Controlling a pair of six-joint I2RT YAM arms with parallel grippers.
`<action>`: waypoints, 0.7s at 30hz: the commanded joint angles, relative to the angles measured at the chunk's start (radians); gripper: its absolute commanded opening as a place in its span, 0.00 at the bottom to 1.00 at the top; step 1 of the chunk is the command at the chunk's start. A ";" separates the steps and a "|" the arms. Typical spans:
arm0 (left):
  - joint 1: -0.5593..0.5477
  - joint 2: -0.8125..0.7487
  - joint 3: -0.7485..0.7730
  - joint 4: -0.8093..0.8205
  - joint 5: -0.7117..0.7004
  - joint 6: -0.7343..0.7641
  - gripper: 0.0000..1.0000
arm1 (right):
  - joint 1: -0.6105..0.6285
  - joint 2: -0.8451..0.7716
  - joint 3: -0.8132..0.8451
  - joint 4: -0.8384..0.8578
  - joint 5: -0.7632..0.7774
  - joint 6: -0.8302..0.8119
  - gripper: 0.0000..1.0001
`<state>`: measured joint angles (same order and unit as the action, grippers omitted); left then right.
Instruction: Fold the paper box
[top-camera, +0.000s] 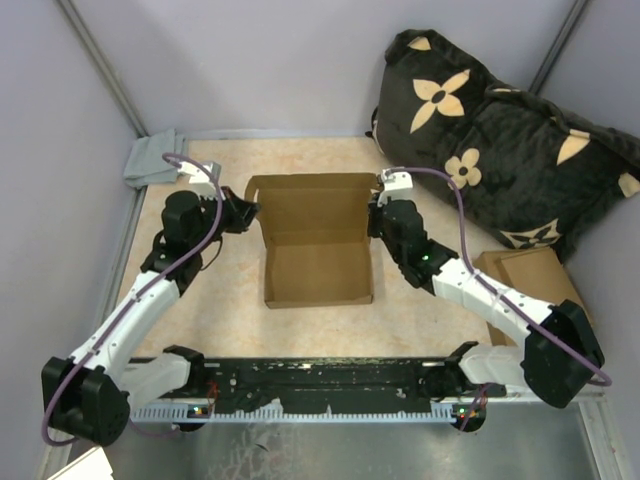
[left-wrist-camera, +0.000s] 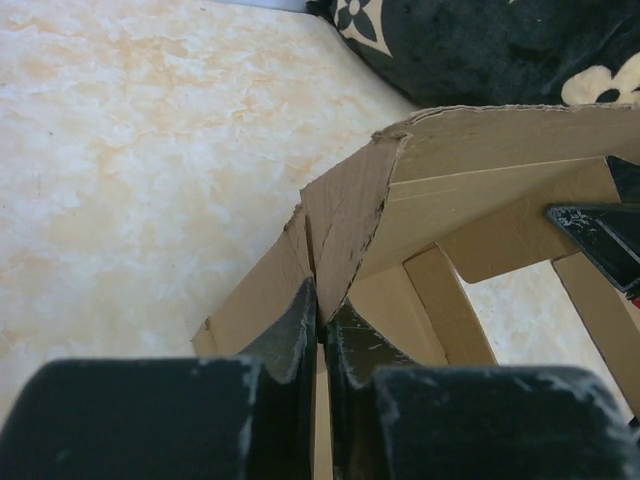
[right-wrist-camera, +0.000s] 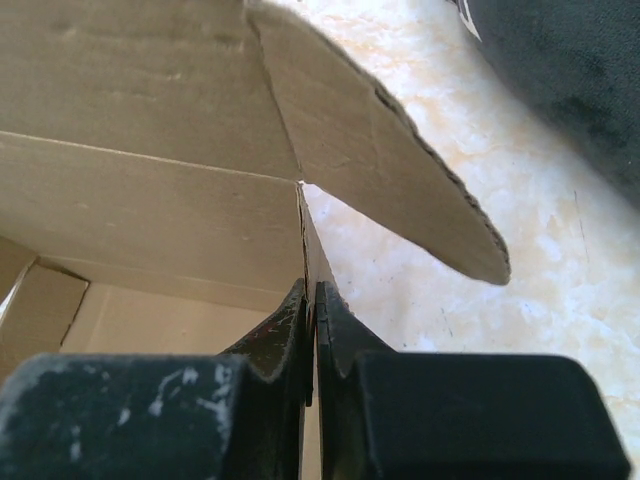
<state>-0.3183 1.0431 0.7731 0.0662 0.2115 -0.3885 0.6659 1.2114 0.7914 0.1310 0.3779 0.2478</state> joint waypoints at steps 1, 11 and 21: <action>-0.021 -0.025 -0.021 -0.016 0.071 -0.013 0.09 | 0.054 -0.002 0.008 0.170 0.014 0.045 0.04; -0.022 0.022 0.011 0.029 0.078 -0.008 0.09 | 0.066 0.035 0.033 0.275 0.087 -0.016 0.04; -0.027 0.136 0.117 0.081 0.084 0.022 0.09 | 0.066 0.116 0.083 0.363 0.103 -0.120 0.06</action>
<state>-0.3183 1.1496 0.8368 0.0948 0.2138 -0.3771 0.7006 1.3182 0.8116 0.3077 0.5224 0.1463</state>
